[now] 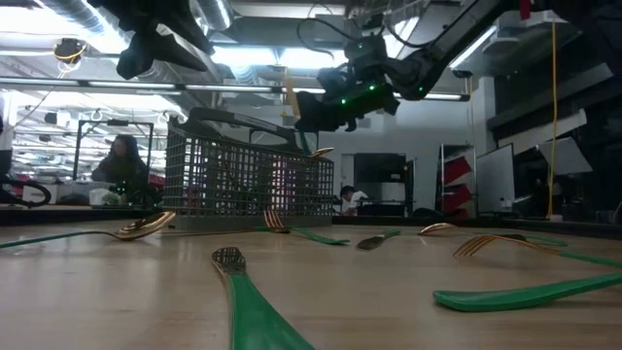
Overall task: Sort silverware
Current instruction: Put the top right green-gold table knife into the silverware basket, then put the middle left green-gold spoon into the silverware basket, then put the top green-gold fork into the silverware basket
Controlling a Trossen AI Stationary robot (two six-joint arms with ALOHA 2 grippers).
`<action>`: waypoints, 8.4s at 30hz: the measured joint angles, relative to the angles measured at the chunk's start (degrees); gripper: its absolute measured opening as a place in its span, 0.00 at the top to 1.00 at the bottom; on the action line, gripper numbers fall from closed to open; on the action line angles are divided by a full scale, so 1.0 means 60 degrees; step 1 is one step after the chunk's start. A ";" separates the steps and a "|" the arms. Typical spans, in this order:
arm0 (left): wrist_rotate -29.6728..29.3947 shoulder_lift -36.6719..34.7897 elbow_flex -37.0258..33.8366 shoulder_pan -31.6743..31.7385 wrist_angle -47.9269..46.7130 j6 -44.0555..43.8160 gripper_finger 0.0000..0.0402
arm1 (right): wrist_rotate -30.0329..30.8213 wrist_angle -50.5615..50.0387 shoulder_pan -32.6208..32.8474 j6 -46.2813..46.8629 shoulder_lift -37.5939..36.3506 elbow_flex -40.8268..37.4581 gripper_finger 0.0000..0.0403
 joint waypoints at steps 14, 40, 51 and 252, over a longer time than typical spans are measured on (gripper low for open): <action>0.0000 0.0000 0.0000 0.0000 -0.0091 0.0006 0.72 | 0.0157 -0.1204 0.0000 -0.0011 0.0030 0.0000 0.77; 0.4859 0.0000 0.0000 -0.0245 -0.1427 -0.1841 0.72 | -0.0610 -0.4529 0.0015 0.0370 -0.3117 -0.0004 0.73; 0.5118 0.1237 0.0003 -0.1474 -0.2665 -0.3560 0.72 | -0.4694 -0.5708 0.0015 0.2529 -0.4362 -0.0004 0.73; -0.1821 0.0273 0.0004 -0.0656 -0.0156 0.1897 0.69 | -0.0639 -0.7183 0.4147 0.7196 0.1050 0.0001 0.73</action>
